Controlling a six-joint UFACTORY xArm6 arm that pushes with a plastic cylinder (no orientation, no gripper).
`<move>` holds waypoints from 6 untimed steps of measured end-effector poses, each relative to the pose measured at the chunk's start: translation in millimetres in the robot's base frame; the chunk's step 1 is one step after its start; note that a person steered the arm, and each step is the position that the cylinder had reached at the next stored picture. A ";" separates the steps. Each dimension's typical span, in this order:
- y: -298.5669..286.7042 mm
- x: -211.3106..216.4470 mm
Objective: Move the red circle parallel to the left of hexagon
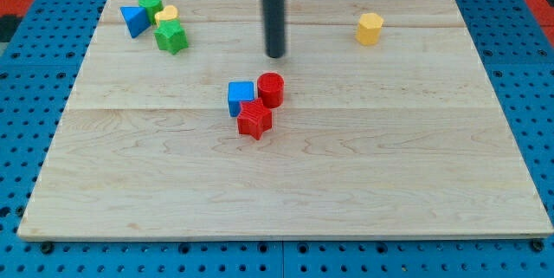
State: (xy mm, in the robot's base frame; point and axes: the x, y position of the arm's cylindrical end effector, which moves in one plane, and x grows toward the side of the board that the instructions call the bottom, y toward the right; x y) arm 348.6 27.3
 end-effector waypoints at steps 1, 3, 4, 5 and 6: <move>48.3 62.8; -34.2 115.4; -44.1 161.5; -80.8 161.9; -90.8 136.7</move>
